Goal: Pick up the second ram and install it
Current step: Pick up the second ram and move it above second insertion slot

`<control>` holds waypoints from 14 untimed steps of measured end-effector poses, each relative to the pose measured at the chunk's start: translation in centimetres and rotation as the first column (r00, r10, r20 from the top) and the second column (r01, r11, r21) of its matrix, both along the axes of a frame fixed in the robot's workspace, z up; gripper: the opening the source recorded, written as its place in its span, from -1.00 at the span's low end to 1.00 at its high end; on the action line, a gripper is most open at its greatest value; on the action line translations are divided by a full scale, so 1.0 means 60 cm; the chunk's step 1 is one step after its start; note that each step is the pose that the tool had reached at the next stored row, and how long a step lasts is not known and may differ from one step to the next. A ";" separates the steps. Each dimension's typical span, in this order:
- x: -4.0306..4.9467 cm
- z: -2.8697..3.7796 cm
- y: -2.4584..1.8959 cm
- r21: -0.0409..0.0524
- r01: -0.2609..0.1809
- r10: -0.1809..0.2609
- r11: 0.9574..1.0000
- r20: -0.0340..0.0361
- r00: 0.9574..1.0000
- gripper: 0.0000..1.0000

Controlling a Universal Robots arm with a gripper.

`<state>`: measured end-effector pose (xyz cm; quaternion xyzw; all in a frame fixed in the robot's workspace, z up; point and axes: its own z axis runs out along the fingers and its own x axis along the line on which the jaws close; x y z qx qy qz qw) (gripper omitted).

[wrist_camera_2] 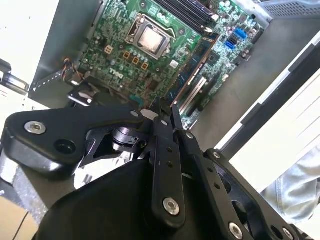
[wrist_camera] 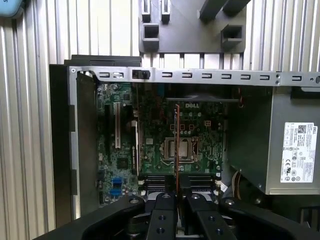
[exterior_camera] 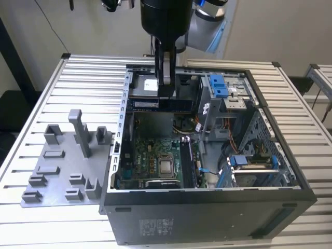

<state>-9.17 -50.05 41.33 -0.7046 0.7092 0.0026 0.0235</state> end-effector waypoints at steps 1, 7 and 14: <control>0.002 0.000 0.0000 0.000 0.000 0.000 1.000 0.000 1.000 -0.72; 0.013 0.000 0.0000 0.000 0.000 0.000 1.000 0.000 1.000 -0.72; 0.027 0.000 0.0001 0.000 0.000 0.000 1.000 0.000 1.000 -0.72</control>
